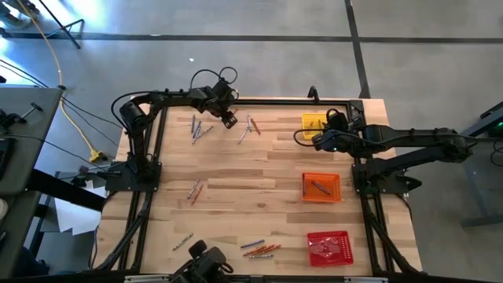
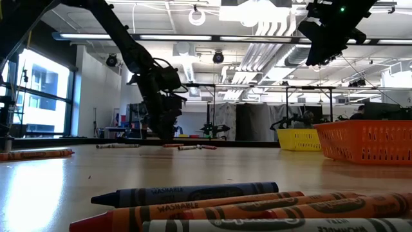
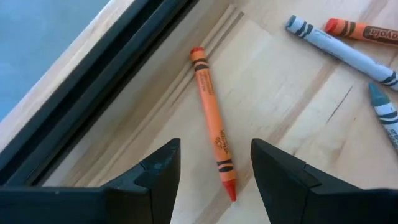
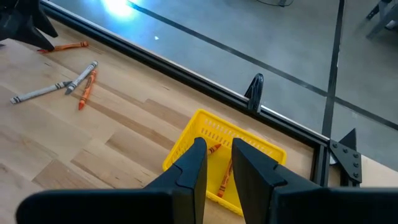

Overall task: Sort crayons
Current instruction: Put the orange crayon into the yellow bin

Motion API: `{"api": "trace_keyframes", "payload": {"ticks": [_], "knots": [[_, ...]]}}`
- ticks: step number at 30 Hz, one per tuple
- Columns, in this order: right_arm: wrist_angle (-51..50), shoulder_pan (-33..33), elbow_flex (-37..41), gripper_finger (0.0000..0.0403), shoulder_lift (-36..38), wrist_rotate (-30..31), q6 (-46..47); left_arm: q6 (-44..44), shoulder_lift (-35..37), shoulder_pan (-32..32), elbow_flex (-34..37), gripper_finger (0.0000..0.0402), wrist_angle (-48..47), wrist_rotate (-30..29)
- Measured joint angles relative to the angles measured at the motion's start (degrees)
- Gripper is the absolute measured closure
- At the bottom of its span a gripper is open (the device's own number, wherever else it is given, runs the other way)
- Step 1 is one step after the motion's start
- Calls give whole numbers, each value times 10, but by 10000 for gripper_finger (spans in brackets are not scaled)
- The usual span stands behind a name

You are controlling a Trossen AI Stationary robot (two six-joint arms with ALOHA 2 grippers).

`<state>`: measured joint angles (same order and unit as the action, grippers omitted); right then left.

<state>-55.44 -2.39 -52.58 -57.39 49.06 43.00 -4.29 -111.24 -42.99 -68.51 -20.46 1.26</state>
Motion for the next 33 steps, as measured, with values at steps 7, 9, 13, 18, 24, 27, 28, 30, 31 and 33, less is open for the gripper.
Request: {"api": "trace_keyframes", "payload": {"ticks": [7, 9, 13, 18, 24, 27, 28, 30, 31, 33], "knots": [[0, 0, 0, 333, 0, 0, 0, 2, 0, -11, 0, 218, -25, 3], [0, 0, 0, 333, 0, 0, -5, 2, 0, -14, 0, 218, -25, 5], [0, 0, 0, 333, 0, 0, -6, 6, 0, -18, 0, 218, -21, 36], [0, 0, 0, 333, 0, 0, -6, 6, 0, -17, 0, 218, -20, 40], [0, 0, 0, 333, 0, 0, -6, 8, -14, -17, 0, 224, -20, 41], [0, 0, 0, 333, 0, 0, -6, 11, -40, -18, -22, 234, -39, 40], [0, 0, 0, 333, 0, 0, -6, 11, -51, -17, -37, 238, -56, 38], [0, 0, 0, 333, 0, 0, -6, 7, -70, -13, -68, 246, -92, 27], [0, 0, 0, 333, 0, 0, -6, 4, -79, -12, -84, 251, -110, 25], [0, 0, 0, 333, 0, -8, -6, -5, -97, -12, -113, 263, -143, 28]]}}
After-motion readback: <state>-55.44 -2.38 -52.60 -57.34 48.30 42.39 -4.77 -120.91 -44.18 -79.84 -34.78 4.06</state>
